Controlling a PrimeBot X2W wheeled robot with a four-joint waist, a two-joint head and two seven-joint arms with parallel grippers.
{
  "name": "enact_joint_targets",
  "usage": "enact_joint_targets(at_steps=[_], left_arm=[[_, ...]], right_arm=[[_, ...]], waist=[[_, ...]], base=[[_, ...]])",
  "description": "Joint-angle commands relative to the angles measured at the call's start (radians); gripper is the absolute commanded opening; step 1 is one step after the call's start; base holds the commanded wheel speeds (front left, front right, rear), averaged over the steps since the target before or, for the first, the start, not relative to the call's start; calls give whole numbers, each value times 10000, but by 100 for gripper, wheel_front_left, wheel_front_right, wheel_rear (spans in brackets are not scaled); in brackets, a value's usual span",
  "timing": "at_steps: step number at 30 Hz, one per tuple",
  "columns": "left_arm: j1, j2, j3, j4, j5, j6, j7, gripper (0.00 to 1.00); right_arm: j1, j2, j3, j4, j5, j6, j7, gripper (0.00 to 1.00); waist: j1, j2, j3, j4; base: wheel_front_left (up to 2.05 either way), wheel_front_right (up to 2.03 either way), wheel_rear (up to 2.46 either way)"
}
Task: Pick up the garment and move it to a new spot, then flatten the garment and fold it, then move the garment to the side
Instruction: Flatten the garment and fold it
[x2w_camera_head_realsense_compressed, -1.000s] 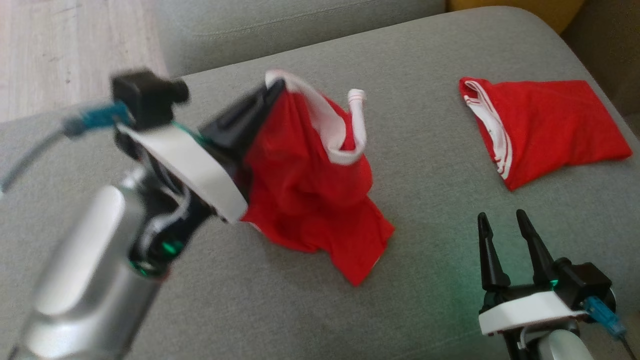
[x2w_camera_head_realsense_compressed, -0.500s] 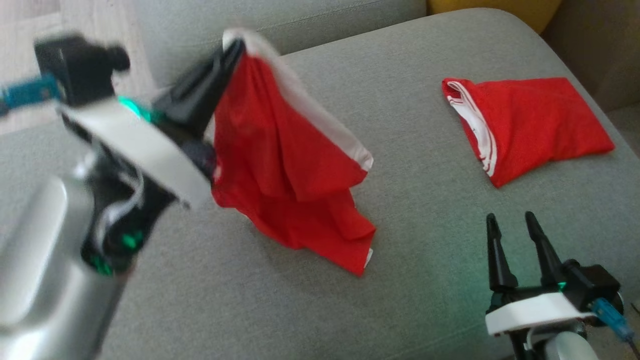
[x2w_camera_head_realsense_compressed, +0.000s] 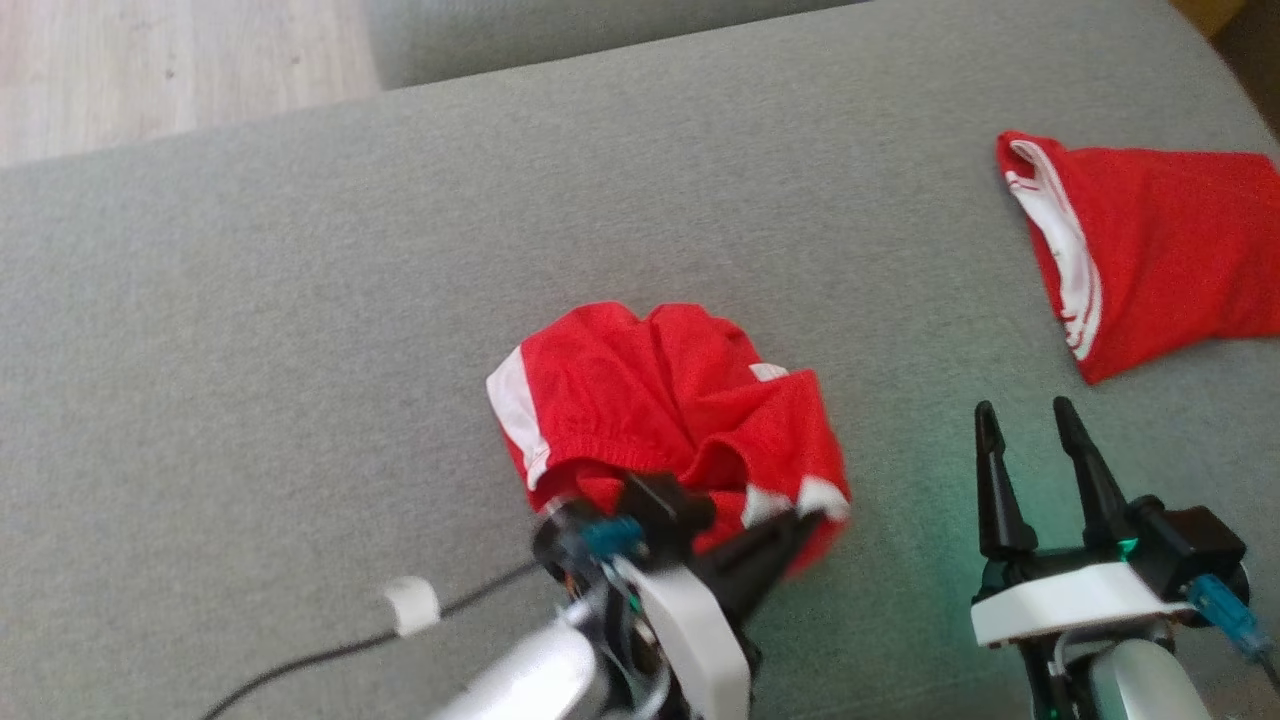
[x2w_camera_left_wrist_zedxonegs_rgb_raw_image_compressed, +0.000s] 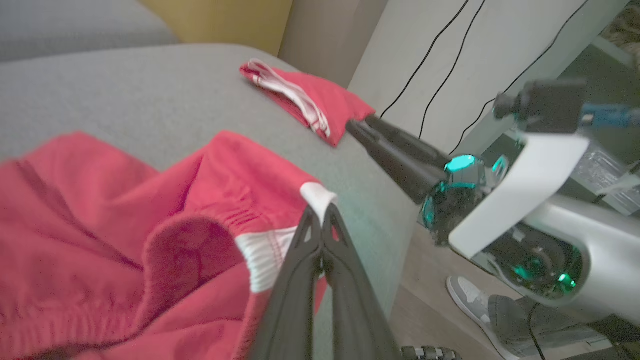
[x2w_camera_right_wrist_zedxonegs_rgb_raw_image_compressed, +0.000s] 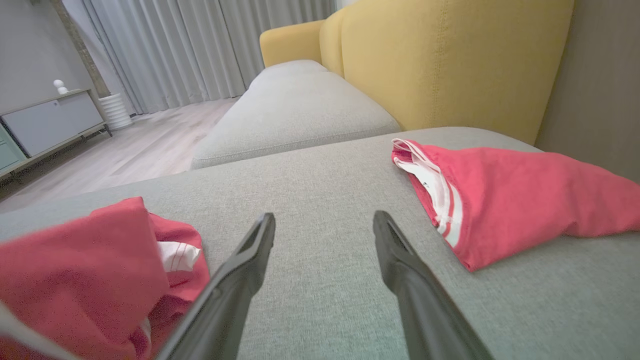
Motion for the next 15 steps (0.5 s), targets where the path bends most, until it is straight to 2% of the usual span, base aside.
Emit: enact_joint_targets(at_steps=[1, 2, 5, 9, 12, 15], left_arm=[[-99, -161, 15, -28, -47, -124, -254, 45], [-4, -230, -127, 131, -274, -178, -329, 100], [104, -59, -338, 178, -998, -280, -463, 100], [389, 610, 441, -244, -1537, -259, -1199, 100], [897, 1130, 1172, -710, -1739, 84, -1806, 100], [1390, 1500, 1487, -933, -1668, 503, -2097, 100]], right_arm=[[-313, -81, 203, -267, -67, 67, -136, 100], [-299, -81, 165, -255, -86, 67, -136, 100], [-203, -81, 43, -194, -171, 67, -136, 100], [-37, -81, -50, -120, -228, 67, -136, 100], [100, -81, -105, -69, -254, 67, -136, 100], [225, -81, -187, -59, -288, 67, -136, 100]], waist=[[-2, 0, 110, 122], [-2, 0, 108, 159], [-2, 0, 87, 304], [-2, 0, -158, 440], [-2, 0, -438, 500], [-2, 0, -662, 602]], base=[[0, 0, 0], [0, 0, 0], [0, 0, 0], [0, 0, 0], [0, 0, 0], [0, 0, 0]])
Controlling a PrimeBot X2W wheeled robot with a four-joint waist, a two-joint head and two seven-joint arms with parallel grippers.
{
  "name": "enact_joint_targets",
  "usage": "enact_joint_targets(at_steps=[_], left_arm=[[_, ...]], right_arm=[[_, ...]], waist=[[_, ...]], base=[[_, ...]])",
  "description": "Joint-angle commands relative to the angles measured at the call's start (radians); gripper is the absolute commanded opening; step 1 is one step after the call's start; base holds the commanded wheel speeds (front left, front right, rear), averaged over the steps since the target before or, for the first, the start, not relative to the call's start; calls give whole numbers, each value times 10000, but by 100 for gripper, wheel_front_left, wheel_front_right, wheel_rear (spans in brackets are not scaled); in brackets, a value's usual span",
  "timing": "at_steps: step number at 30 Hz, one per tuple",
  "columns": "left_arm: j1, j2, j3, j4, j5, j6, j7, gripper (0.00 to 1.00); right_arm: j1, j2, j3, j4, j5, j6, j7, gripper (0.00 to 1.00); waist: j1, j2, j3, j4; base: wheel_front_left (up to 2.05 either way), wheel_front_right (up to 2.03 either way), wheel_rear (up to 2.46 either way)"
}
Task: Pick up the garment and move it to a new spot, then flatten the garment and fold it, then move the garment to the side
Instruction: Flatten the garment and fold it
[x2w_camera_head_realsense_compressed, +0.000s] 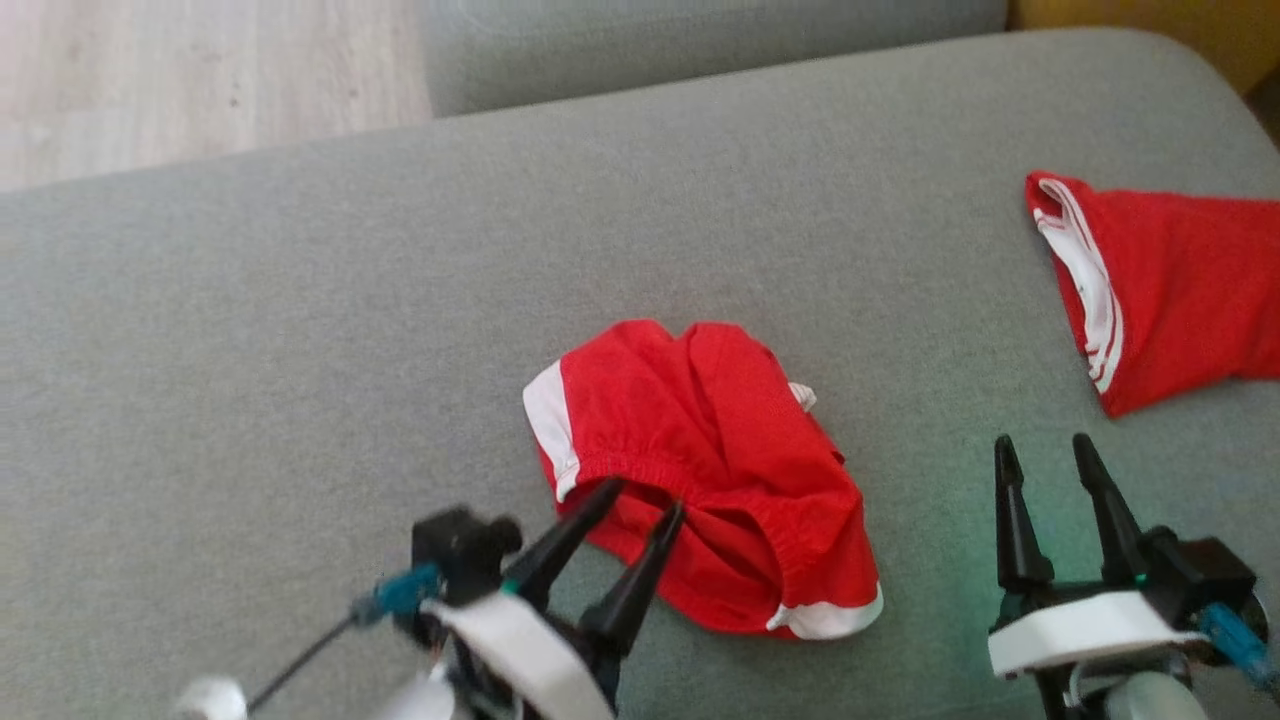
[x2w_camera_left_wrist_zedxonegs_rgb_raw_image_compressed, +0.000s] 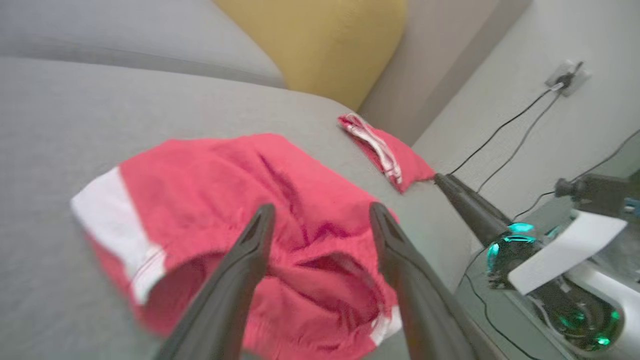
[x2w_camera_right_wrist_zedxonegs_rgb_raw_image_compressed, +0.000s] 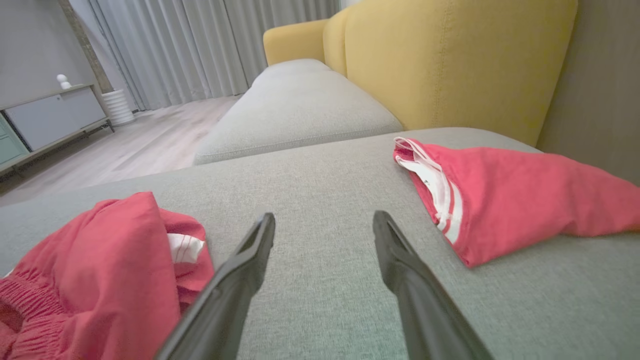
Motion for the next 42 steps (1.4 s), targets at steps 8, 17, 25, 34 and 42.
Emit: enact_joint_targets(at_steps=[8, 17, 25, 34, 42], left_arm=[[-52, -516, -668, 241, -325, -407, 452, 100], [-758, -1206, -1575, 2097, -213, -670, 683, 100], [-1177, -1439, -2055, 3295, -418, -764, 587, 96], [-2255, -699, -1111, 2589, -1948, -788, 742, 0], [-5225, 2280, 1473, 233, -3525, -399, 3056, 0]], right_arm=[[-271, -79, 321, -324, -254, 67, -136, 100], [-469, -79, 528, -332, -271, 67, -136, 100], [-533, -79, 556, -318, -159, 67, -136, 100], [-678, -79, 643, -315, 171, 67, -136, 100], [-732, -79, 818, -236, 563, 67, -136, 100]], waist=[[1, 0, -75, 110], [1, 0, 199, -417], [1, 0, 368, -899], [1, 0, 268, -1678], [1, 0, 334, -2470]], base=[[0, 0, 0], [0, 0, 0], [0, 0, 0], [0, 0, 0], [0, 0, 0]])
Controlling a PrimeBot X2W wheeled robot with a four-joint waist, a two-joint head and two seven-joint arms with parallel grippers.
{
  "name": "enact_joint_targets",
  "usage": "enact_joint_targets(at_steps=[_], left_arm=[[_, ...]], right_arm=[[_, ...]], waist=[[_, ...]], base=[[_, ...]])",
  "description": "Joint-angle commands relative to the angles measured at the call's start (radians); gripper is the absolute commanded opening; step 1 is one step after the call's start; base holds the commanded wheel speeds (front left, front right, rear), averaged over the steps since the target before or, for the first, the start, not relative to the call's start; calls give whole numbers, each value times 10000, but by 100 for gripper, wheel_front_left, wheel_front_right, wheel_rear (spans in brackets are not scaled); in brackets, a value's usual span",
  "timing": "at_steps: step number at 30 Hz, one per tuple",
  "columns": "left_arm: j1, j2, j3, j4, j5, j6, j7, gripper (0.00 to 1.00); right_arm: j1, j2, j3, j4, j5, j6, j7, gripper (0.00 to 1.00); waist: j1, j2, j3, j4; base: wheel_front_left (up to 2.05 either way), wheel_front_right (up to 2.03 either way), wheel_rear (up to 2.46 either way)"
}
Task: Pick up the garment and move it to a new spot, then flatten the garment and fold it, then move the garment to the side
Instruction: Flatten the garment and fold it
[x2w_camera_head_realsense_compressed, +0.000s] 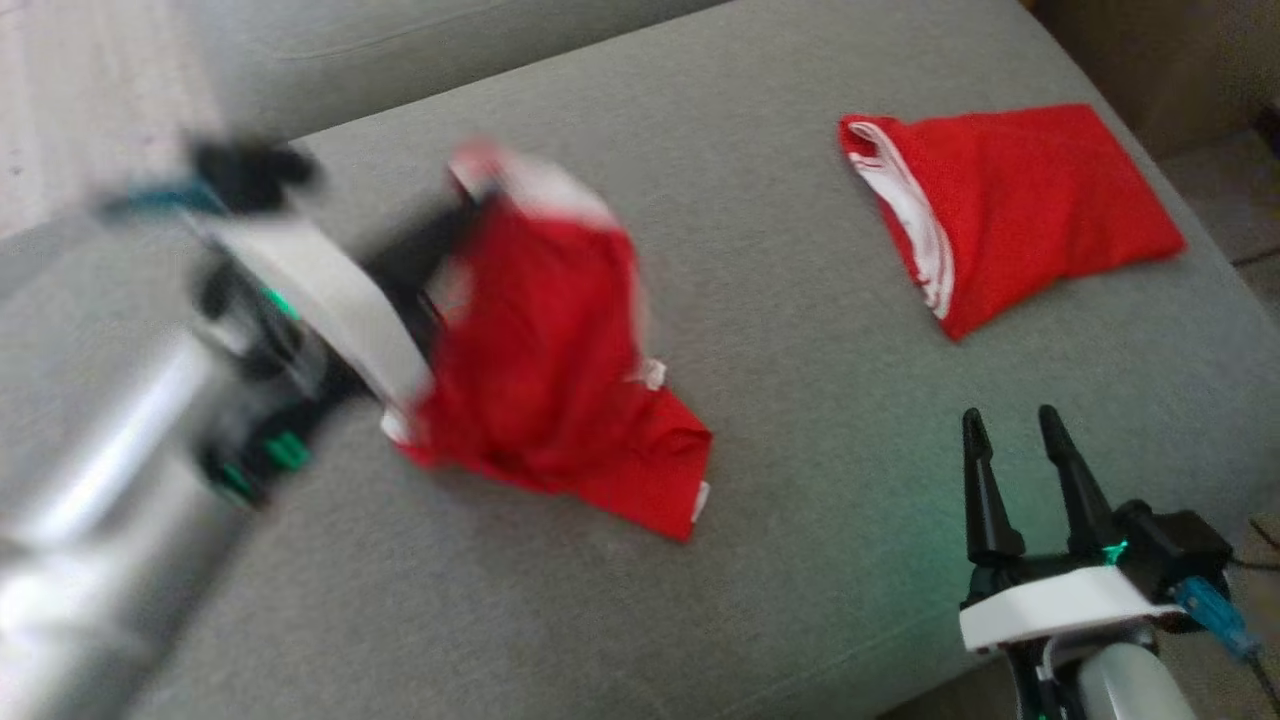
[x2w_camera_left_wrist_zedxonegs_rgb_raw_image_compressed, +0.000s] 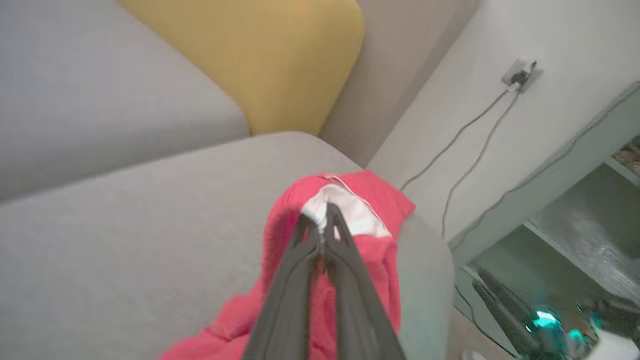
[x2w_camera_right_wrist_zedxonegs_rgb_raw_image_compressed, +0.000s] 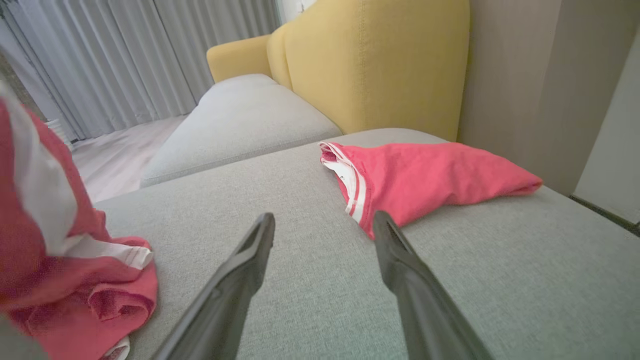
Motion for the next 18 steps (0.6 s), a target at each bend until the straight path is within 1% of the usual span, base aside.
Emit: enact_joint_targets(at_steps=[1, 4, 6, 8, 12, 14, 18], left_arm=[[-1218, 655, 830, -300, 79, 176, 300, 0], [-2396, 1132, 1389, 146, 456, 400, 350, 0], [-3107, 1282, 1616, 574, 796, 447, 196, 0], [-3719, 1346, 1712, 1025, 1145, 406, -6, 0], [-4668, 1291, 1757, 1679, 1575, 153, -452, 0], [-4849, 1258, 1765, 1786, 1641, 91, -591, 0], [-5120, 956, 1750, 1871, 1385, -145, -1000, 0]], right_arm=[[-367, -79, 334, -245, 159, 67, -136, 100], [-429, -79, 477, -211, 359, 67, -136, 100], [-465, -79, 594, -202, 441, 67, -136, 100], [-483, -79, 654, -204, 488, 67, -136, 100], [-502, -79, 585, -225, 526, 67, -136, 100], [-494, -79, 553, -234, 532, 67, -136, 100], [-417, -79, 395, -258, 491, 67, -136, 100]], waist=[[-1, 0, 71, -387], [-1, 0, 167, -758], [-1, 0, 264, -983], [-1, 0, 339, -1175], [-1, 0, 450, -1432], [-1, 0, 462, -1457], [-1, 0, 463, -1383]], base=[[0, 0, 0], [0, 0, 0], [0, 0, 0], [0, 0, 0], [0, 0, 0], [0, 0, 0], [0, 0, 0]])
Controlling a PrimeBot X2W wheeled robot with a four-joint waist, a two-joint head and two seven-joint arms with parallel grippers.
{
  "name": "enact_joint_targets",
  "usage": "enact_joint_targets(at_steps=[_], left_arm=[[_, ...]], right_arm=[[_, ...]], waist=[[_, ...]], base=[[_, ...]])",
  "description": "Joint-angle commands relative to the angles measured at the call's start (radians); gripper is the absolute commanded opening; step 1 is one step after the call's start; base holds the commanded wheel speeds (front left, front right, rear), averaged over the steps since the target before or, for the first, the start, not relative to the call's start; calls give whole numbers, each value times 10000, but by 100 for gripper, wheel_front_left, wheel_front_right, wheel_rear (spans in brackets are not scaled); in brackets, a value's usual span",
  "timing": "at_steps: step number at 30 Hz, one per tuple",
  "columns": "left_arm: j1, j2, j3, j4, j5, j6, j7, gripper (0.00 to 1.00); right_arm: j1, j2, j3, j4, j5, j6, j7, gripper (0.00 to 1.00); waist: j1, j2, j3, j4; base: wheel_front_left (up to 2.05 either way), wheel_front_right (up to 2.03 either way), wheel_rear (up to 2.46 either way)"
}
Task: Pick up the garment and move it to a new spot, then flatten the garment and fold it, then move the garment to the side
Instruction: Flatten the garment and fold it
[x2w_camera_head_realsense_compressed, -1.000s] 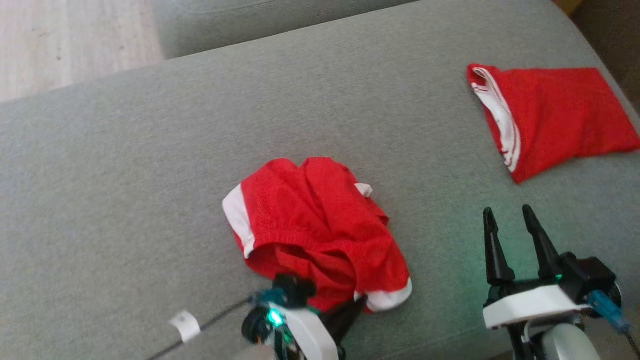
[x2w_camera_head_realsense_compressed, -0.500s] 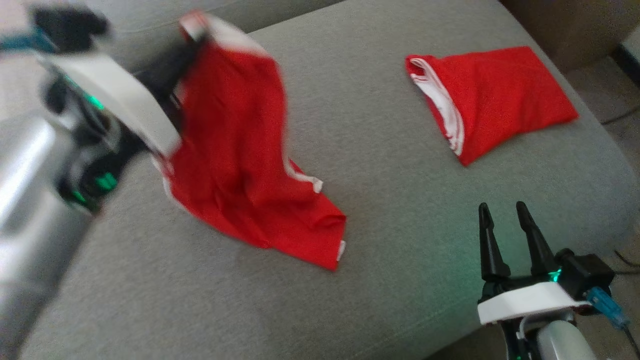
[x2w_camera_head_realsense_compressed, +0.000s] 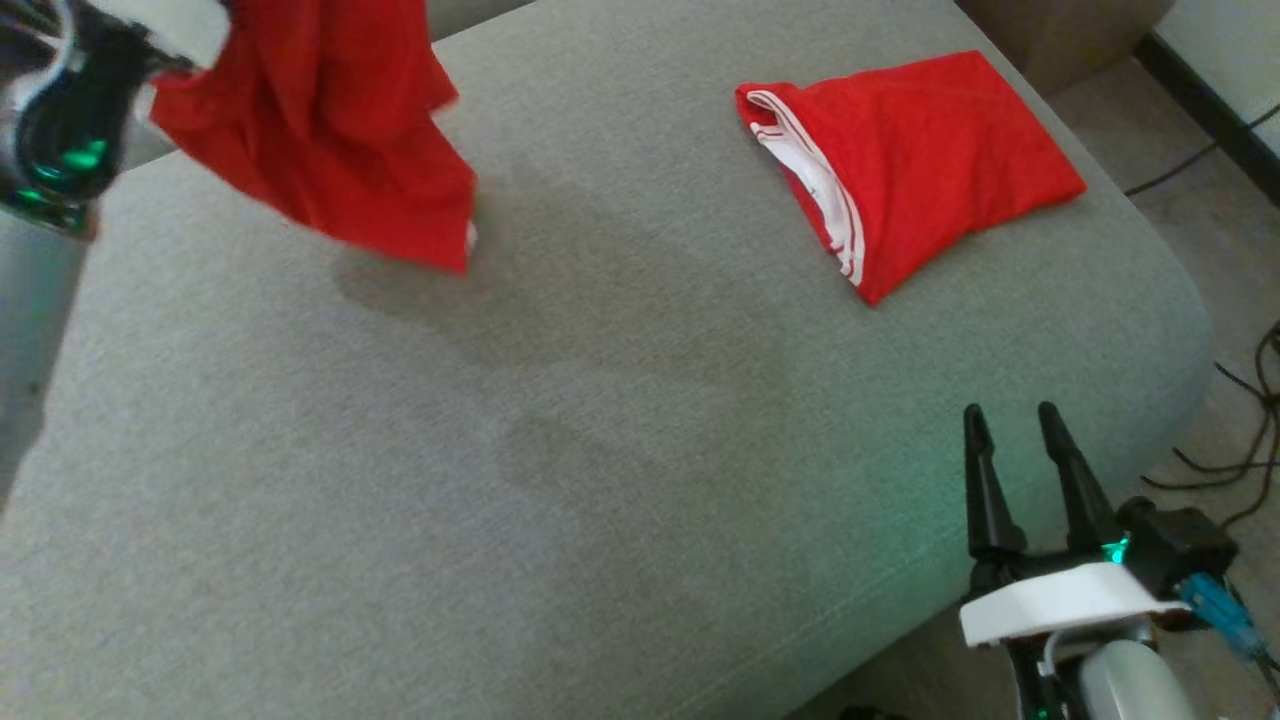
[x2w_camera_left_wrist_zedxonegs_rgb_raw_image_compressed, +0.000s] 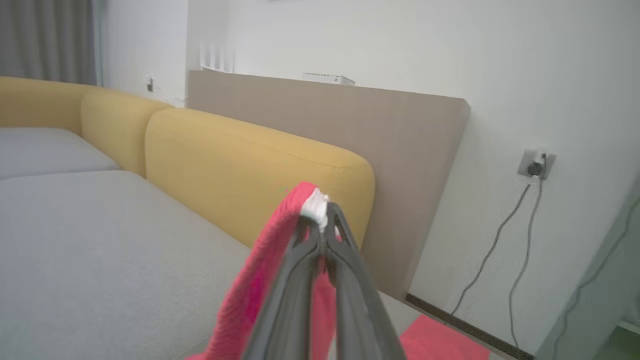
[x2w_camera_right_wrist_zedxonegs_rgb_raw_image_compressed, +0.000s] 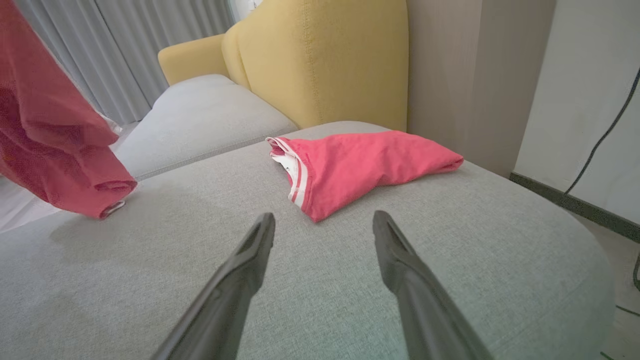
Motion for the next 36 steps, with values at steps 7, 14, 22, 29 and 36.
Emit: enact_joint_targets(at_steps=[7, 14, 22, 29, 36], left_arm=[[1287, 7, -739, -1865, -883, -220, -98, 0], [5734, 725, -2350, -4495, -1206, -81, -999, 0], [9207, 1856, -2832, -4359, -703, 1094, -2514, 0], [10188, 1659, -2252, -2251, -1122, 1291, -4048, 0], [10260, 847, -2004, -781, -906, 1110, -5043, 100]], right_arm=[[-234, -79, -5, -319, -79, 67, -136, 100], [49, -79, -333, -281, -428, 67, -136, 100], [259, -79, -484, -261, -846, 67, -136, 100], [385, -79, -511, -216, -1150, 67, -136, 100], [645, -79, -581, -223, -1322, 67, -136, 100]], waist=[[-1, 0, -121, 737], [-1, 0, -519, 1888], [-1, 0, -758, 3230], [-1, 0, -901, 4167], [-1, 0, -1255, 4544]], base=[[0, 0, 0], [0, 0, 0], [0, 0, 0], [0, 0, 0], [0, 0, 0]])
